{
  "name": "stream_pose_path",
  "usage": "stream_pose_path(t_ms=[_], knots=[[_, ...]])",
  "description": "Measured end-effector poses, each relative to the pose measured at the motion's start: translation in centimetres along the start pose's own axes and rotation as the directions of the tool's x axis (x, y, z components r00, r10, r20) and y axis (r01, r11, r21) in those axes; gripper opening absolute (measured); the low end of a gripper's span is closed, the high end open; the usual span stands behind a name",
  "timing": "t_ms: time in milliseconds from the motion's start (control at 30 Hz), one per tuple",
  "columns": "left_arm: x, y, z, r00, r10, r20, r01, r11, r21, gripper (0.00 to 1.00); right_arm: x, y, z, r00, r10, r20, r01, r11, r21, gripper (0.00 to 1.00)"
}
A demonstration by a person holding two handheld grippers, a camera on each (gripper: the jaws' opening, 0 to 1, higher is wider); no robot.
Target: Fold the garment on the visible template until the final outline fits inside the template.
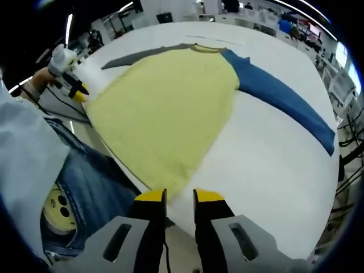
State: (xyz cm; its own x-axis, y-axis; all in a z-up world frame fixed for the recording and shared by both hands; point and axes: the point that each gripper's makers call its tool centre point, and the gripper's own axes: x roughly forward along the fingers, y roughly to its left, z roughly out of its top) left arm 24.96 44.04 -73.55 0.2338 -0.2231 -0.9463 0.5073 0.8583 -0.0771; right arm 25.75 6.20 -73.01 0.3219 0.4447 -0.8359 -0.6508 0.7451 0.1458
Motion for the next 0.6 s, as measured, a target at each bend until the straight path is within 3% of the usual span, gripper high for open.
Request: stream_pose_path(t_ms=[100, 367, 533, 600], knots=[[-0.5, -0.2, 0.4, 1.000, -0.001, 0.018, 0.001, 1.000, 0.009, 0.27, -0.3, 0.0, 0.9, 1.000, -0.002, 0.025, 0.002, 1.000, -0.009, 0.24], [-2.1, -1.0, 2.5, 0.992, -0.015, 0.129, 0.013, 1.000, 0.009, 0.41, -0.3, 0.1, 1.7, 0.998, -0.002, 0.055, 0.004, 0.999, -0.033, 0.36], [-3.3, -2.2, 4.6, 0.974, -0.053, 0.219, 0.049, 0.999, 0.022, 0.46, -0.7, 0.1, 2.1, 0.998, 0.000, 0.070, 0.003, 0.999, -0.046, 0.40], [-3.6, -2.6, 5.5, 0.961, -0.083, 0.264, 0.081, 0.997, 0.019, 0.50, -0.8, 0.1, 2.2, 0.997, 0.002, 0.074, 0.001, 0.999, -0.052, 0.41]])
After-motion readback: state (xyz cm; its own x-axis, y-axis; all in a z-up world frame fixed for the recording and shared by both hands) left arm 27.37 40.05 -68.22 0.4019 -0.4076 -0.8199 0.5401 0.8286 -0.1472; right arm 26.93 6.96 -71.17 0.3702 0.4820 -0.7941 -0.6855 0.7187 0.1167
